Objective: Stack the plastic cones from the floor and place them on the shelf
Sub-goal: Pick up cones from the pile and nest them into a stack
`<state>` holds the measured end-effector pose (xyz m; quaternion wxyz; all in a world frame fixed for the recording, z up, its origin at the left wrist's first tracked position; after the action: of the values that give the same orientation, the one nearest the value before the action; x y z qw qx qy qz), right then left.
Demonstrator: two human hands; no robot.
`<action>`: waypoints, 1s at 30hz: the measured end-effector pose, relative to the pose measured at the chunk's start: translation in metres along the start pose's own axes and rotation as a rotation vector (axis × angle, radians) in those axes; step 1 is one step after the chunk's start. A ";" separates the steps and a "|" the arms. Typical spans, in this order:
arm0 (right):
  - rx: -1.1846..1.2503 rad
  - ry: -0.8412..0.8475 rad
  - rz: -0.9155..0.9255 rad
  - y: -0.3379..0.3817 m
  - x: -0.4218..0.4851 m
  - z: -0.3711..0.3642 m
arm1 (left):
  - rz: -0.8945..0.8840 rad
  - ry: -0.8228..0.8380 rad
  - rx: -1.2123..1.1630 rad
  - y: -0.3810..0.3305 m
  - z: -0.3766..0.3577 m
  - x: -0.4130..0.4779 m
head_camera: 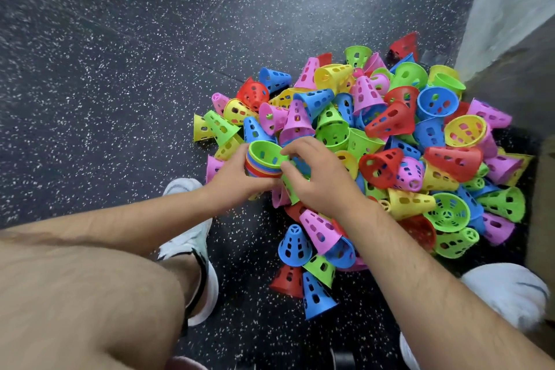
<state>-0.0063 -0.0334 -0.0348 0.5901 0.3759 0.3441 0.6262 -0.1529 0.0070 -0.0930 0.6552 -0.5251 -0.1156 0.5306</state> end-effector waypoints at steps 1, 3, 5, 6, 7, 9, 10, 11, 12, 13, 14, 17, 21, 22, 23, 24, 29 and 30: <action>-0.005 0.012 -0.003 -0.001 -0.001 0.001 | 0.001 0.012 -0.004 0.000 -0.002 0.001; -0.004 0.005 -0.018 0.000 -0.005 0.008 | -0.017 0.062 -0.006 -0.001 -0.010 0.001; 0.005 -0.052 -0.034 0.001 -0.009 0.024 | -0.046 0.089 0.014 -0.004 -0.016 0.001; -0.002 -0.094 -0.041 0.000 -0.012 0.034 | -0.055 0.090 0.029 -0.007 -0.018 0.001; -0.029 -0.146 -0.049 -0.001 -0.015 0.046 | -0.062 0.092 0.041 -0.008 -0.019 0.001; -0.120 -0.235 -0.070 -0.008 -0.021 0.068 | -0.068 0.108 0.058 -0.011 -0.023 0.000; -0.178 -0.249 -0.079 -0.011 -0.024 0.076 | -0.070 0.120 0.068 -0.013 -0.025 0.000; -0.244 -0.239 -0.085 -0.016 -0.026 0.080 | -0.073 0.129 0.076 -0.014 -0.027 0.000; -0.317 -0.210 -0.100 -0.021 -0.027 0.082 | -0.076 0.132 0.083 -0.015 -0.028 0.000; -0.385 -0.167 -0.133 -0.027 -0.029 0.082 | -0.075 0.133 0.093 -0.016 -0.028 0.000; -0.442 -0.118 -0.181 -0.033 -0.030 0.080 | -0.076 0.137 0.098 -0.017 -0.029 0.000; -0.564 -0.010 -0.282 -0.046 -0.034 0.072 | -0.081 0.155 0.104 -0.023 -0.033 -0.002; -0.666 0.027 -0.293 -0.052 -0.033 0.066 | -0.079 0.155 0.110 -0.022 -0.036 -0.002; -0.667 0.019 -0.295 -0.052 -0.033 0.066 | -0.078 0.157 0.104 -0.022 -0.036 -0.002; -0.651 0.002 -0.295 -0.053 -0.033 0.067 | -0.076 0.162 0.096 -0.020 -0.036 -0.002; -0.623 -0.021 -0.296 -0.054 -0.033 0.068 | -0.072 0.165 0.090 -0.019 -0.037 -0.002; -0.659 -0.041 -0.317 -0.050 -0.031 0.067 | -0.052 0.145 0.067 -0.014 -0.035 -0.003; -0.689 -0.027 -0.327 -0.051 -0.029 0.064 | -0.046 0.139 0.067 -0.012 -0.035 -0.002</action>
<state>0.0754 -0.0598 -0.0507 0.7785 0.1038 0.1608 0.5978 -0.1221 -0.0128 -0.0968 0.6909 -0.5356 -0.0640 0.4814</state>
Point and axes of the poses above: each hand's wrist, its own x-axis towards the middle knuckle, its own z-axis out of the back of the hand, y = z × x, the point moved 9 cm from there along x, towards the middle knuckle, and after that the axes turned 11 degrees about x, right-handed, at the moved point
